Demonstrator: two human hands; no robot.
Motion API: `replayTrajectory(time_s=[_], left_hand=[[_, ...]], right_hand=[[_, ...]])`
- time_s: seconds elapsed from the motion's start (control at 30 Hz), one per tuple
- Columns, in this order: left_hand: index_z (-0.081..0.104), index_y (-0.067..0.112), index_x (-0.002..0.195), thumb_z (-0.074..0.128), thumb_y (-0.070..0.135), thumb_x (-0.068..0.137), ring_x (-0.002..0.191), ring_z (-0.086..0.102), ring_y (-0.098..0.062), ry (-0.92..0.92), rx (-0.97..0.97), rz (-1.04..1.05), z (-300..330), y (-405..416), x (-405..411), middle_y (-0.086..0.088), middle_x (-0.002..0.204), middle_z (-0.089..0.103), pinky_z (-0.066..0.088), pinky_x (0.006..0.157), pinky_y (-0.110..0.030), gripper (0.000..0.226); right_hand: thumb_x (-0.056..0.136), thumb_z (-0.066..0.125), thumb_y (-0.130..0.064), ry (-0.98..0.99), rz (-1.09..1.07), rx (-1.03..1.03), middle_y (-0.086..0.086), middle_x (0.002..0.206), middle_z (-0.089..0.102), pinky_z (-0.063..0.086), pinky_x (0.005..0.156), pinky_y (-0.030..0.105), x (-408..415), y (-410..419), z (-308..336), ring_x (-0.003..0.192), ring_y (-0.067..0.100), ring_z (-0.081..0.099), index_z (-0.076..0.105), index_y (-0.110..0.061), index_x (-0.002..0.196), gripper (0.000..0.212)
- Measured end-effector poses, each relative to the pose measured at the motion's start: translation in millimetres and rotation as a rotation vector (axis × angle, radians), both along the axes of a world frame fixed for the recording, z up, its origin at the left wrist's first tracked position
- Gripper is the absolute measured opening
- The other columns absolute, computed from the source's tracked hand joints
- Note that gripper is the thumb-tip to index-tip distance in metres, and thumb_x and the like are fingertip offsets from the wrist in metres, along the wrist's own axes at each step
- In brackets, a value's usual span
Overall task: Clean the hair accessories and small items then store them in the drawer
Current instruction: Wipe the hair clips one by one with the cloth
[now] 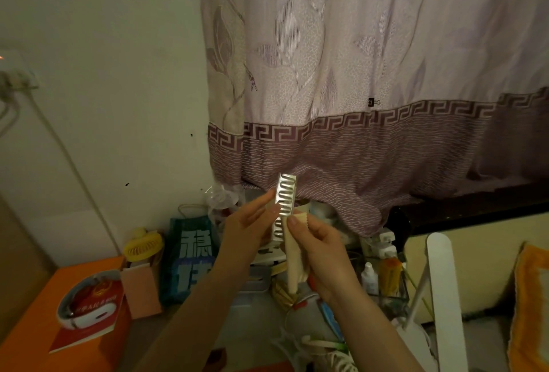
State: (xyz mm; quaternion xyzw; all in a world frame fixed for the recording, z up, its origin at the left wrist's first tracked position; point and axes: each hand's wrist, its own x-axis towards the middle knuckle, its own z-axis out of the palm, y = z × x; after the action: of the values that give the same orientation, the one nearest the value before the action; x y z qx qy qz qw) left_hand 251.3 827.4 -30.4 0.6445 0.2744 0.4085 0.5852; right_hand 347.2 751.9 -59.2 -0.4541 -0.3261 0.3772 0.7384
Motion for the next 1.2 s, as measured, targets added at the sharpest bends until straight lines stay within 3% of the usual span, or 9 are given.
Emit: replayTrajectory(time_s=[0.07,0.13,0.23,0.33,0.5,0.67,0.77,0.97,1.2], left_hand=[[0.068,0.047,0.091,0.06,0.014,0.09,0.077,0.06,-0.015,0.03,0.049,0.005,0,0,-1,0.008,0.075,0.068,0.051,0.073,-0.03,0.033],[0.071,0.05,0.081,0.059,0.016,0.091,0.074,0.058,-0.014,0.056,0.09,0.007,2,1,-2,0.005,0.074,0.066,0.05,0.069,-0.027,0.037],[0.068,0.036,0.088,0.059,0.014,0.09,0.057,0.061,0.002,0.045,0.152,0.038,7,-1,-4,0.016,0.062,0.068,0.047,0.052,-0.011,0.024],[0.069,0.029,0.085,0.064,0.014,0.087,0.056,0.062,0.005,0.03,0.162,0.073,10,-3,-4,0.019,0.06,0.067,0.045,0.046,-0.009,0.016],[0.07,0.024,0.083,0.07,0.014,0.081,0.065,0.066,0.003,0.036,0.149,0.076,9,-3,-2,0.019,0.067,0.07,0.05,0.055,-0.011,0.01],[0.071,0.017,0.085,0.069,0.015,0.083,0.06,0.067,-0.002,0.022,0.068,0.127,6,0,0,0.011,0.065,0.071,0.051,0.051,-0.015,0.003],[0.067,0.014,0.079,0.067,0.017,0.085,0.05,0.062,-0.003,0.017,-0.051,0.107,7,1,-1,0.007,0.055,0.065,0.047,0.046,-0.014,0.007],[0.071,0.014,0.086,0.067,0.019,0.085,0.066,0.071,-0.012,0.033,-0.167,0.083,5,5,-7,-0.001,0.074,0.074,0.054,0.055,-0.02,0.007],[0.067,0.013,0.075,0.064,0.012,0.086,0.054,0.066,-0.007,0.057,-0.237,-0.017,6,-4,-9,0.001,0.061,0.069,0.051,0.049,-0.017,0.012]], right_hand=[[0.089,0.061,-0.017,-0.015,-0.022,0.004,0.009,0.082,0.072,0.051,0.072,0.033,0,0,-1,0.075,0.017,0.065,0.073,-0.01,0.093,0.014],[0.089,0.062,-0.015,-0.056,-0.042,0.011,0.01,0.085,0.074,0.053,0.075,0.034,0,0,-2,0.08,0.019,0.066,0.074,-0.012,0.093,0.013],[0.089,0.062,-0.01,-0.163,-0.07,0.027,-0.014,0.082,0.074,0.055,0.076,0.024,0,-3,-1,0.081,0.003,0.067,0.073,-0.023,0.091,0.016],[0.088,0.064,-0.011,-0.26,-0.115,0.022,-0.023,0.085,0.072,0.053,0.075,0.019,-2,-4,-1,0.085,0.0,0.068,0.072,-0.02,0.101,0.018],[0.084,0.07,-0.018,-0.327,-0.183,-0.024,-0.008,0.091,0.075,0.056,0.079,0.029,-4,-1,-9,0.087,0.012,0.07,0.068,-0.021,0.117,0.033],[0.082,0.072,-0.015,-0.348,-0.244,-0.019,-0.009,0.083,0.074,0.053,0.069,0.023,-3,0,-12,0.076,0.007,0.067,0.072,-0.037,0.091,0.024],[0.08,0.073,-0.012,-0.305,-0.274,-0.016,-0.008,0.082,0.074,0.054,0.074,0.03,1,0,-11,0.08,0.01,0.069,0.074,-0.029,0.081,0.017],[0.08,0.072,-0.01,-0.229,-0.251,-0.011,0.006,0.082,0.074,0.054,0.081,0.045,15,1,0,0.086,0.027,0.068,0.077,-0.021,0.076,0.012],[0.08,0.071,-0.005,-0.151,-0.228,0.028,-0.001,0.074,0.074,0.055,0.065,0.021,31,8,15,0.07,0.008,0.068,0.075,-0.01,0.084,0.008]])
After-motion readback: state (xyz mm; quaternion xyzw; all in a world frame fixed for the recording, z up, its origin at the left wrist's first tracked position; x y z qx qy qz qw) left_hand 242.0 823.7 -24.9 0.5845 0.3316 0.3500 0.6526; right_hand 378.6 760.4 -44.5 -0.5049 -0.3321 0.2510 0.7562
